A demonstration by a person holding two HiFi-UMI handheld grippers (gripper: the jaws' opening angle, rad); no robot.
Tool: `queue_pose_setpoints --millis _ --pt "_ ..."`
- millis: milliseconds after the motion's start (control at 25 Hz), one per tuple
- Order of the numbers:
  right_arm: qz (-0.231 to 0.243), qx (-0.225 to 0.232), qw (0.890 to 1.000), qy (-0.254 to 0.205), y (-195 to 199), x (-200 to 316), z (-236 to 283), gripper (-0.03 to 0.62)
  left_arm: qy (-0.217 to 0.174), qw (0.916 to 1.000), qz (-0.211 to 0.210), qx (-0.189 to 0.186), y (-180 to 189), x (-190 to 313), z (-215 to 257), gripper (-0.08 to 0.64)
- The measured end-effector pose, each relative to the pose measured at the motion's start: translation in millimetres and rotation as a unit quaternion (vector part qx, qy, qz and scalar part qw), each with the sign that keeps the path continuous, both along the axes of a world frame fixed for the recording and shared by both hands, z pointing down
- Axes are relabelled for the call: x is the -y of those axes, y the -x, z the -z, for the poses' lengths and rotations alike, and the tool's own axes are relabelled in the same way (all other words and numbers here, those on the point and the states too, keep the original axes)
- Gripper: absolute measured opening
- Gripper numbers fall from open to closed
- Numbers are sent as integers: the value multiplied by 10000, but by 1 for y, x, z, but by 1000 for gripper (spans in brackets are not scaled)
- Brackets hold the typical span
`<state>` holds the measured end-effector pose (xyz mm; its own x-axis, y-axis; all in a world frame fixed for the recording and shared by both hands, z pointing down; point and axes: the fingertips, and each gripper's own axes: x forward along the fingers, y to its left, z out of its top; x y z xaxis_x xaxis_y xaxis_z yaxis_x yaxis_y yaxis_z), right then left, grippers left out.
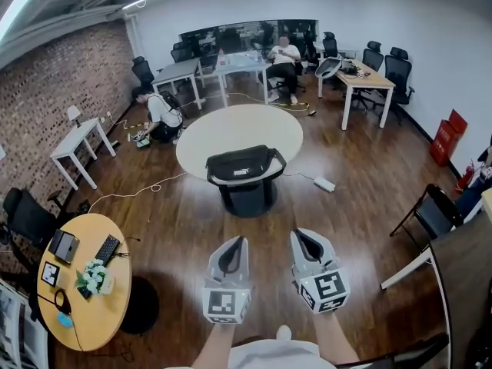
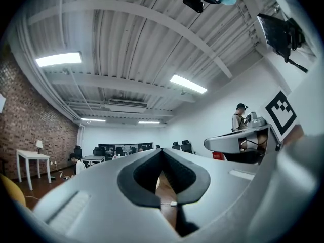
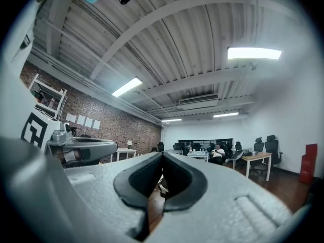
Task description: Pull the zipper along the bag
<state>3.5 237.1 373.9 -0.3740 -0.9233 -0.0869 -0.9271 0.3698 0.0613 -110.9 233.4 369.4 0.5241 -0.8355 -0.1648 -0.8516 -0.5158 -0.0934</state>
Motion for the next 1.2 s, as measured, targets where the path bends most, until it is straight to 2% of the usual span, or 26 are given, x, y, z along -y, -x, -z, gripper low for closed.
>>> queue_pose_setpoints --millis 160,440,600,880,1000,1200 --pt "23 152 9994 322 -19 50 -24 -11 231 9997 -3 -28 -18 50 -15 15" --pt "100 -5 9990 445 -23 167 -45 -11 361 9991 -197 -107 -40 177 -38 15" --pt "44 -139 9988 463 -21 256 -43 -11 382 9986 -335 -159 -40 268 -40 15" --pt "-108 -328 9990 281 -8 395 -16 -11 185 9984 -521 -135 -28 409 -22 15" --pt "-93 -373 9983 449 -4 434 -27 -11 339 9978 -538 -182 -25 453 -29 15" --pt "-124 -395 9974 585 -23 498 -37 -11 465 9970 -597 -174 -39 510 -41 15"
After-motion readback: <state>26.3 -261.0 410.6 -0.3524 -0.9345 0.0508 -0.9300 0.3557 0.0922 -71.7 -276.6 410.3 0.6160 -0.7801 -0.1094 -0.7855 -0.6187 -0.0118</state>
